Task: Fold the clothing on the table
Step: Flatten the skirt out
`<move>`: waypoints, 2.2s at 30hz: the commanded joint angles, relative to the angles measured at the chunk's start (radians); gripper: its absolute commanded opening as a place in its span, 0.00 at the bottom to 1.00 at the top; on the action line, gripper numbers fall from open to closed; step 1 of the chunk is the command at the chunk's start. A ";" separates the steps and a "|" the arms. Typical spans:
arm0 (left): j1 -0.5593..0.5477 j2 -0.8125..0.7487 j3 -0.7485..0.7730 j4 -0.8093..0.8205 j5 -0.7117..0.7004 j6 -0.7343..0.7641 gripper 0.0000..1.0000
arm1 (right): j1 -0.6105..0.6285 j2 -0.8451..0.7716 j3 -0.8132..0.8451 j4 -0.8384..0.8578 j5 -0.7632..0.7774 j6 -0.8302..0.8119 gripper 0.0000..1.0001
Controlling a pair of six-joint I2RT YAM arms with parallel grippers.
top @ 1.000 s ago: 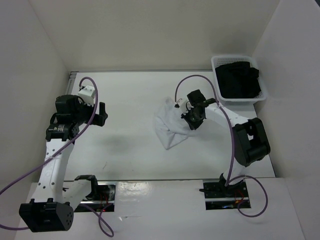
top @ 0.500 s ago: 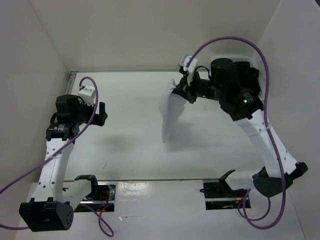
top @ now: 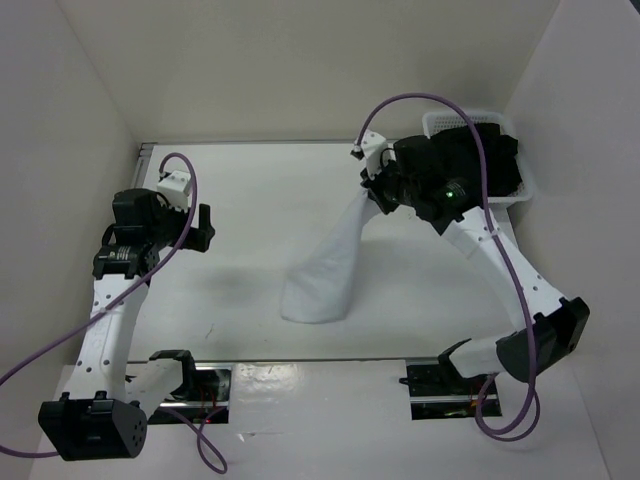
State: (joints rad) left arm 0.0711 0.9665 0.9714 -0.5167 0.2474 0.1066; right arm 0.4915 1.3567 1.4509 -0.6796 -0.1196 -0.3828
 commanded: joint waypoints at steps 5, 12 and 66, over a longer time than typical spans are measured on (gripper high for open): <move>-0.004 -0.009 0.023 0.017 0.001 0.021 1.00 | -0.100 -0.094 0.095 0.012 0.299 -0.010 0.00; -0.004 -0.018 0.023 0.017 0.001 0.021 1.00 | -0.041 -0.206 0.155 0.023 0.411 -0.034 0.00; -0.004 0.101 0.053 -0.043 -0.016 0.011 1.00 | -0.136 0.257 -0.340 0.012 -0.150 -0.140 0.59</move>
State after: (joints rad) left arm 0.0711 1.0710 0.9844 -0.5629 0.2218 0.1059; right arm 0.3538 1.5803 1.1332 -0.6533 -0.2157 -0.4747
